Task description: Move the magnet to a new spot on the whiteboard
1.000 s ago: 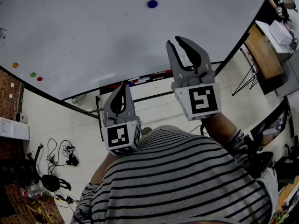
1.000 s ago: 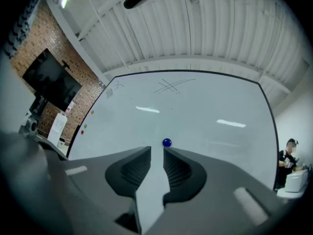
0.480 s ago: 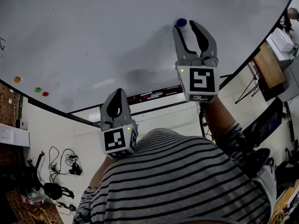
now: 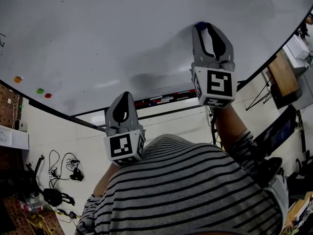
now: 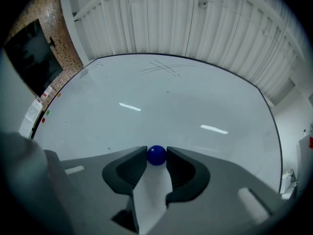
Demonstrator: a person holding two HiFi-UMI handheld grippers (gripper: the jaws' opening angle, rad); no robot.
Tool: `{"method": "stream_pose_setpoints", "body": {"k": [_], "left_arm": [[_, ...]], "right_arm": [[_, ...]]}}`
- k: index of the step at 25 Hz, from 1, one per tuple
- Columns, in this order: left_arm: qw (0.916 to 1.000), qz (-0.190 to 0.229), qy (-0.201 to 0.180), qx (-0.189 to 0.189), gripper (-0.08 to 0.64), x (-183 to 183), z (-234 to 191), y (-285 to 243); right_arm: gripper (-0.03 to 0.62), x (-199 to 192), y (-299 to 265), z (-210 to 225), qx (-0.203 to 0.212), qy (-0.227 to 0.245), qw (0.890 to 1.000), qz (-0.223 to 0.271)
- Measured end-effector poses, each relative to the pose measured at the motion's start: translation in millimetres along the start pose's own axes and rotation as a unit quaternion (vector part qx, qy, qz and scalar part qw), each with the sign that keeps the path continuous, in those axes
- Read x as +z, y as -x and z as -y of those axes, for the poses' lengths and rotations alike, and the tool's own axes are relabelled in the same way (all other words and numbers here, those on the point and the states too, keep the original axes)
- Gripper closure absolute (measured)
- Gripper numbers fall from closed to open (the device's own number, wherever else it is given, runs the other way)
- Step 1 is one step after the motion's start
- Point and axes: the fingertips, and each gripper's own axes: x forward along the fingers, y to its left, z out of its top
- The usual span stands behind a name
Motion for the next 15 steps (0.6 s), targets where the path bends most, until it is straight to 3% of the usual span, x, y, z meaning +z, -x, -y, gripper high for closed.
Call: {"method": "stream_pose_setpoints", "body": {"k": [7, 15], "left_arm": [[0.9999, -0.007, 0.001, -0.012, 0.545, -6.9, 23.4, 9.3], [0.9995, -0.002, -0.011, -0.031, 0.545, -5.8, 89.8, 29.4]], "right_arm": [[0.471, 20.1, 45.1, 5.1, 0.009, -0.019, 1.0, 0.022], [0.471, 36.0, 120.2, 29.8, 0.026, -0.055, 0.998, 0.024]]}}
